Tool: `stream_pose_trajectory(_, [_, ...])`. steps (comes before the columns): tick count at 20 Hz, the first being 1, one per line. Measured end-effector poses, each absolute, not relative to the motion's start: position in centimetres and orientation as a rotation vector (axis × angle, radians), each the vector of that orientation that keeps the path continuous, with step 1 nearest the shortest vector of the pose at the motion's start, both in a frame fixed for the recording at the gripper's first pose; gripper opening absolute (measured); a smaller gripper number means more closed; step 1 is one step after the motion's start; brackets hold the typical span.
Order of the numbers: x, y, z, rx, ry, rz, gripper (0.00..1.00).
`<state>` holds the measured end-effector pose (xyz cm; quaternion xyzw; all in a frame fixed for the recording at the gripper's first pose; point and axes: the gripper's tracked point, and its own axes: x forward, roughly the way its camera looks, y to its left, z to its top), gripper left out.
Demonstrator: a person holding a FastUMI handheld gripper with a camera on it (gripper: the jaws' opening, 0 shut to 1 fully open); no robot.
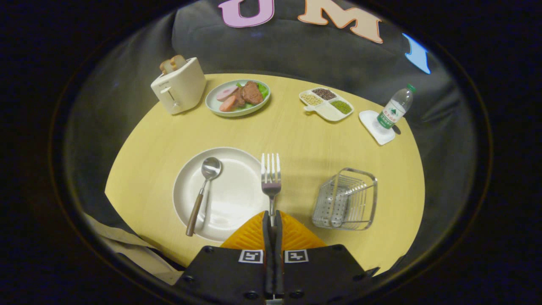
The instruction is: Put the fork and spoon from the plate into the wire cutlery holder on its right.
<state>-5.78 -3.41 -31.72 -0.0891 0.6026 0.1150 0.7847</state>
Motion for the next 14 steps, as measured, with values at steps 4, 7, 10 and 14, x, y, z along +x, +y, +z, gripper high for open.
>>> stream_pose_trajectory(4, [-5.0,-6.4,-30.1,-0.239,1.311,0.238,0.04])
stream_pose_trajectory(7, [-4.5,-8.7,-29.3,-0.242,1.334,0.22,0.04])
stream_pose_trajectory(10, [-4.3,-11.6,-29.4,-0.267,1.376,0.194,0.05])
stream_pose_trajectory(14, [-5.2,-13.9,-30.0,-0.255,1.465,0.178,0.04])
